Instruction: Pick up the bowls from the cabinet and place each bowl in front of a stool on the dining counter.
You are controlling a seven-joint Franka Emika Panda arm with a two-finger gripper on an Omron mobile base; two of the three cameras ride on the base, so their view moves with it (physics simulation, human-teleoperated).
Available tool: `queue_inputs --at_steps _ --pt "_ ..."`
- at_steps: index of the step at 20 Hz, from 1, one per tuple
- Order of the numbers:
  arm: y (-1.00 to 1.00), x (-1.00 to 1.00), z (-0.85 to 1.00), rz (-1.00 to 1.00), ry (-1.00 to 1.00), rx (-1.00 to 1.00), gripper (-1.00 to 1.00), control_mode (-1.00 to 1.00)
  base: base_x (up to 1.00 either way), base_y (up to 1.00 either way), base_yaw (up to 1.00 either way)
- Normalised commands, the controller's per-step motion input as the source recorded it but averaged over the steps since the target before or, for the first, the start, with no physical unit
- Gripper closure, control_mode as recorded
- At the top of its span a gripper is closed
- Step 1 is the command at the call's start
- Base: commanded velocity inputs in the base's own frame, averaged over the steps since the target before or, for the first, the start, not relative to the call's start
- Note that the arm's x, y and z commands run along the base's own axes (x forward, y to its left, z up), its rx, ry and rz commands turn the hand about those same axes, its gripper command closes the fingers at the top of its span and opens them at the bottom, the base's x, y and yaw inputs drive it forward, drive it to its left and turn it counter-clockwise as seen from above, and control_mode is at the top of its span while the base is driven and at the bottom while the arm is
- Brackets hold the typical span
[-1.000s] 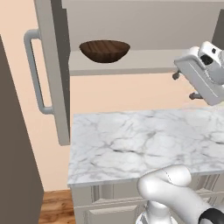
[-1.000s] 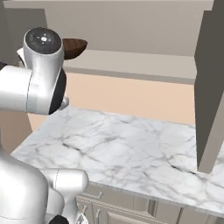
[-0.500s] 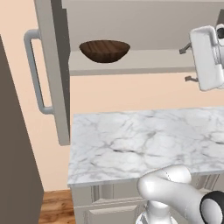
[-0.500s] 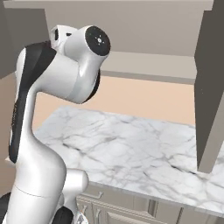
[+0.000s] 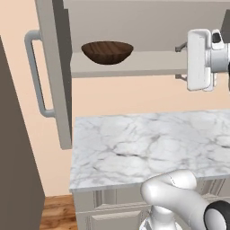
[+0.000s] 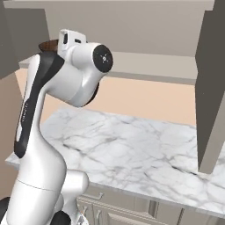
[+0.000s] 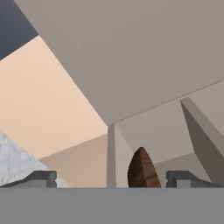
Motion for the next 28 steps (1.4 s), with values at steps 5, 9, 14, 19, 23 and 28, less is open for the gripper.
queue_inputs --at_steps 5,9,14,19,23,28 --pt "0.05 0.46 0.14 0.00 0.05 0.01 -1.00 -1.00 0.00 0.00 0.00" --pt "0.04 0.61 0.02 0.00 0.03 -0.02 -1.00 -1.00 0.00 0.00 0.00" --pt "0.05 0.60 0.00 0.00 0.01 -0.01 -1.00 -1.00 0.00 0.00 0.00" --pt "0.23 0.49 0.00 -0.01 0.10 -0.06 -1.00 -1.00 0.00 0.00 0.00" --pt "0.21 0.59 0.02 -0.05 0.13 -0.05 -1.00 -1.00 0.00 0.00 0.00" --pt "0.13 0.66 0.00 -0.04 0.06 -0.01 -1.00 -1.00 0.00 0.00 0.00"
